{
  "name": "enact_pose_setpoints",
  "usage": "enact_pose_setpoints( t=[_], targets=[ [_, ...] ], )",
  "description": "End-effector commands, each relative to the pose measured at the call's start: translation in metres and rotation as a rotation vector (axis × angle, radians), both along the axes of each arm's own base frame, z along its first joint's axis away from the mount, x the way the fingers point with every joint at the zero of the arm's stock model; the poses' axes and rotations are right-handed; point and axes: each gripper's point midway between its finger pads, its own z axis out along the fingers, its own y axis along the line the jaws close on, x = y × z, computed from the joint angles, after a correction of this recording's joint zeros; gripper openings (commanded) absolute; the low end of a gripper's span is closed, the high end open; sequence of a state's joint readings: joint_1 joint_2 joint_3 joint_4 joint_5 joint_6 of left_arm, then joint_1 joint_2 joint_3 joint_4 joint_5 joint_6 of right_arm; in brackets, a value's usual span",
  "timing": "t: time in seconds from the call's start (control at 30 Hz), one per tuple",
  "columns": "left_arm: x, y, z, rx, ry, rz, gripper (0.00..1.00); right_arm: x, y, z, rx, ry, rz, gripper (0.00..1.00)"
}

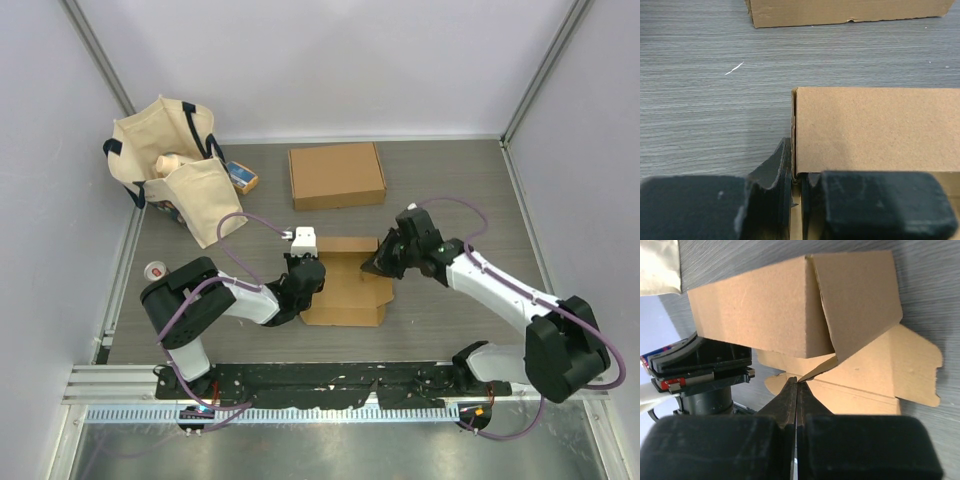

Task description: Fold the paper box

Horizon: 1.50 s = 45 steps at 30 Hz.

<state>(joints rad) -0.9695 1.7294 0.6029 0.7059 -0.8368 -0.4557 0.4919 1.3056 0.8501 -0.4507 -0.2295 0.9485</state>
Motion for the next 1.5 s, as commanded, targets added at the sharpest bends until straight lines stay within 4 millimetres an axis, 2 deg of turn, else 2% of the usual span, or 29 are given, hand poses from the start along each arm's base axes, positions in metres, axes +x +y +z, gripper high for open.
enact_pose_setpoints(
  t=[0.0,0.1,0.13,0.17,0.23,0.3,0.33,0.37,0.4,0.43,0.5,0.53,0.57,0.63,0.67,0.7,0.73,0.8,0.83,0.87,0.9,0.97,1.0,1.03,1.1,1.23,1.33,1.37,1.47],
  targets=[
    [0.004,-0.006,0.018,-0.059,-0.049,0.015,0.0,0.025,0.038,0.033,0.249,-0.243,-0.06,0.04],
    [0.003,-0.005,0.016,-0.06,-0.044,0.017,0.0,0.011,0.043,0.022,0.198,-0.273,0.091,0.2],
    [0.002,-0.004,0.015,-0.059,-0.042,0.016,0.0,0.008,0.04,0.027,0.142,-0.332,0.177,0.26],
    [0.002,-0.004,0.015,-0.062,-0.042,0.016,0.0,-0.005,0.032,0.018,0.08,-0.309,0.242,0.3],
    [0.002,-0.002,0.014,-0.052,-0.042,0.022,0.0,-0.017,0.021,0.025,-0.002,-0.377,0.367,0.43],
    [0.002,-0.001,0.015,-0.05,-0.047,0.029,0.0,-0.037,0.003,0.033,-0.062,-0.388,0.422,0.47],
    [0.003,-0.001,0.015,-0.049,-0.047,0.025,0.0,-0.028,-0.01,0.045,-0.141,-0.448,0.394,0.47],
    [0.003,-0.001,0.016,-0.049,-0.047,0.026,0.0,-0.031,-0.025,0.06,-0.178,-0.491,0.353,0.5],
    [0.002,-0.001,0.015,-0.046,-0.047,0.024,0.0,-0.024,-0.036,0.075,-0.211,-0.531,0.292,0.59],
    [0.002,0.0,0.016,-0.045,-0.049,0.028,0.0,-0.006,-0.068,0.08,-0.336,-0.561,0.132,0.63],
    [0.003,0.001,0.016,-0.04,-0.051,0.035,0.0,0.003,-0.107,0.084,-0.44,-0.552,-0.059,0.66],
    [0.003,0.001,0.016,-0.038,-0.051,0.033,0.0,0.01,-0.138,0.084,-0.528,-0.545,-0.188,0.67],
    [0.002,0.001,0.016,-0.038,-0.051,0.029,0.0,0.014,-0.149,0.084,-0.535,-0.541,-0.253,0.68],
    [0.002,0.001,0.017,-0.037,-0.05,0.026,0.0,0.024,-0.157,0.069,-0.569,-0.541,-0.247,0.68],
    [0.002,0.001,0.016,-0.035,-0.049,0.028,0.0,0.037,-0.155,0.069,-0.573,-0.594,-0.21,0.67],
    [0.002,0.0,0.016,-0.038,-0.049,0.025,0.0,0.041,-0.151,0.041,-0.602,-0.55,-0.144,0.66],
    [0.003,0.0,0.016,-0.037,-0.05,0.026,0.0,0.043,-0.145,0.032,-0.603,-0.532,-0.099,0.66],
    [0.002,-0.001,0.015,-0.034,-0.047,0.02,0.0,0.043,-0.13,0.007,-0.594,-0.455,0.041,0.62],
    [0.002,0.0,0.015,-0.033,-0.047,0.021,0.0,0.044,-0.12,0.005,-0.561,-0.468,0.079,0.61],
    [0.002,0.0,0.016,-0.033,-0.052,0.025,0.0,0.038,-0.096,0.003,-0.468,-0.489,0.185,0.57],
    [0.003,0.0,0.015,-0.028,-0.051,0.025,0.0,0.03,-0.086,-0.004,-0.431,-0.506,0.248,0.55],
    [0.004,0.001,0.016,-0.018,-0.057,0.028,0.0,0.028,-0.065,0.005,-0.365,-0.596,0.314,0.52],
    [0.005,0.0,0.016,-0.017,-0.058,0.029,0.0,0.021,-0.057,-0.001,-0.357,-0.61,0.364,0.52],
    [0.005,0.0,0.017,-0.016,-0.06,0.03,0.0,0.024,-0.05,0.003,-0.348,-0.661,0.376,0.53],
    [0.004,0.0,0.017,-0.017,-0.058,0.026,0.0,0.027,-0.043,-0.006,-0.338,-0.68,0.391,0.53],
    [0.003,-0.002,0.016,-0.019,-0.053,0.013,0.0,0.037,-0.018,0.002,-0.326,-0.761,0.417,0.54],
    [0.002,0.001,0.017,-0.017,-0.056,0.021,0.0,0.048,-0.016,0.004,-0.387,-0.814,0.365,0.56],
    [0.003,0.001,0.017,-0.018,-0.058,0.023,0.0,0.047,-0.019,-0.004,-0.41,-0.82,0.354,0.57],
    [0.003,0.0,0.019,-0.016,-0.061,0.02,0.0,0.059,-0.026,0.003,-0.444,-0.867,0.268,0.57]
  ],
)
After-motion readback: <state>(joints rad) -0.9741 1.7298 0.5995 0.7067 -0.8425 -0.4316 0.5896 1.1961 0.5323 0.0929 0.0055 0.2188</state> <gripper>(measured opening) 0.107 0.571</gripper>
